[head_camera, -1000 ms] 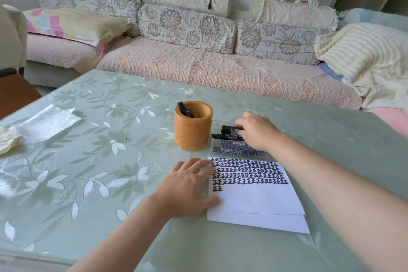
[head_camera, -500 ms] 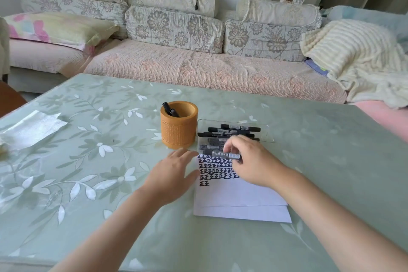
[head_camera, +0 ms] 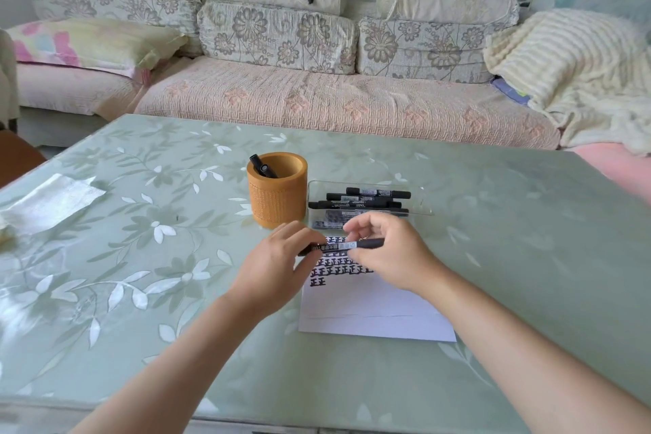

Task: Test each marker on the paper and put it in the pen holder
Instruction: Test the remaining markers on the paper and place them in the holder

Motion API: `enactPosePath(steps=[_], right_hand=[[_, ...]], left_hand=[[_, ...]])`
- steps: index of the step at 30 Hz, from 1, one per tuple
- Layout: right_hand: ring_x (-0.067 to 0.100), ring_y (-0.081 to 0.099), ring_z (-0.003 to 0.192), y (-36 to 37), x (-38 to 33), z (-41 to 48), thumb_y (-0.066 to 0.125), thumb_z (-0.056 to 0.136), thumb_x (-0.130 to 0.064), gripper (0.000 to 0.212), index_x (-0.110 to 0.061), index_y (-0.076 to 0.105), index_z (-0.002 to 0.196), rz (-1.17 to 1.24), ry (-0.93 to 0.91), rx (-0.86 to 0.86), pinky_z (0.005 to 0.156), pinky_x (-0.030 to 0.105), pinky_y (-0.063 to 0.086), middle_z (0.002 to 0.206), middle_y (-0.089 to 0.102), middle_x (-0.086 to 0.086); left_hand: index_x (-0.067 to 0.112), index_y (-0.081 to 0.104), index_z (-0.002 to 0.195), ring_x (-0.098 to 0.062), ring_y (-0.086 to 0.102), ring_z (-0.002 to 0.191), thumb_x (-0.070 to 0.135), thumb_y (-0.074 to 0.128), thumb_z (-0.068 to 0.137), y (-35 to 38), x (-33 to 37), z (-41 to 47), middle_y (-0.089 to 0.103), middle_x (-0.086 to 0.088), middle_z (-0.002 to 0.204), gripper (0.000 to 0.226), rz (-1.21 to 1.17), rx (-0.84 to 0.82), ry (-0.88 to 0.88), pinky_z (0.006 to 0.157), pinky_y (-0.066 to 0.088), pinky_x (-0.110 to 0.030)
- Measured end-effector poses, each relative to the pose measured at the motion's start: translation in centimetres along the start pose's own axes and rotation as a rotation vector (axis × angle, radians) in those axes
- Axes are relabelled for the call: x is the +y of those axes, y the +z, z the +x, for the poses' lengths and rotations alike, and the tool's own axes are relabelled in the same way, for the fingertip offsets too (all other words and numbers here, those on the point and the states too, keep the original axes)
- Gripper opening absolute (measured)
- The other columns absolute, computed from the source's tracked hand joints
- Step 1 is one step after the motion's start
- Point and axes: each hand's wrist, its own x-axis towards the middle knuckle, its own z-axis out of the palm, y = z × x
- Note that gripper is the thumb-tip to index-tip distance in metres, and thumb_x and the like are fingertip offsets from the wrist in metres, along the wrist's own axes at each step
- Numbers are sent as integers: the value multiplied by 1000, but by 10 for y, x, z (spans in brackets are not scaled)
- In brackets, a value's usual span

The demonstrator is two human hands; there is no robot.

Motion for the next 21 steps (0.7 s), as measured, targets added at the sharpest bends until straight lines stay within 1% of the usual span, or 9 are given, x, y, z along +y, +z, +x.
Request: enactPosePath(steps=[2,4,8,10,11,13,16,19,21], right_hand=[[1,63,67,0,-2,1,75,78,1,26,-21,70,92,201,63,35,64,14,48,81,69,-6],[4,59,64,2,-3,0,74,82,-4,17,-18,71,90,327,110,36,58,14,44,75,67,-7],[13,65,84,7,-3,1,60,96,-17,5,-19,64,95,387,112,3,75,35,54,90,73,1],[19,63,76,6,-2,2,52,101,-22,7,-21,59,98,304,80,1,78,48,56,80,69,0],[20,60,69,5,-1,2,50,102,-24,10,-23,59,100,237,57,-8,74,50,55,71,63,-3],[15,52,57,3,0,1,45,103,-30,15,-33,59,107,28,17,-48,62,40,50,59,53,-8],[17,55,68,2,-1,-5,43,101,-41,20,-42,57,115,-270,5,-137,65,36,43,73,61,-3],[20,55,72,5,-5,-11,45,101,-42,19,-33,61,97,-341,-2,-225,65,36,42,73,58,-5],[15,50,67,6,-7,-16,46,101,-43,25,-29,59,85,-336,-8,-255,64,33,39,70,54,-7]], left_hand=[[27,63,101,-1,53,81,26,59,93,0,2,1,55,17,90,9,-23,1,-17,64,44,-16],[29,61,98,0,55,80,31,59,91,2,5,1,58,18,88,7,-22,-15,-3,64,49,-24],[30,61,93,0,58,78,46,50,90,4,13,2,60,18,84,20,-34,-36,37,63,51,-29],[29,61,93,0,58,78,46,44,90,3,14,4,60,17,85,24,-41,-10,31,62,51,-30],[29,59,96,0,58,79,45,43,90,1,14,5,59,17,88,24,-42,11,22,62,51,-29],[28,54,108,0,57,82,41,44,92,-2,13,7,57,17,97,22,-58,60,24,63,51,-27],[24,50,129,0,55,92,28,54,95,-9,14,6,53,13,116,35,-57,73,72,71,47,-17],[23,58,127,-3,53,99,23,56,95,-11,17,4,57,10,117,31,24,21,159,75,36,-4],[22,65,115,-10,57,90,30,50,96,-10,18,2,60,8,103,25,62,-4,205,68,38,-11]])
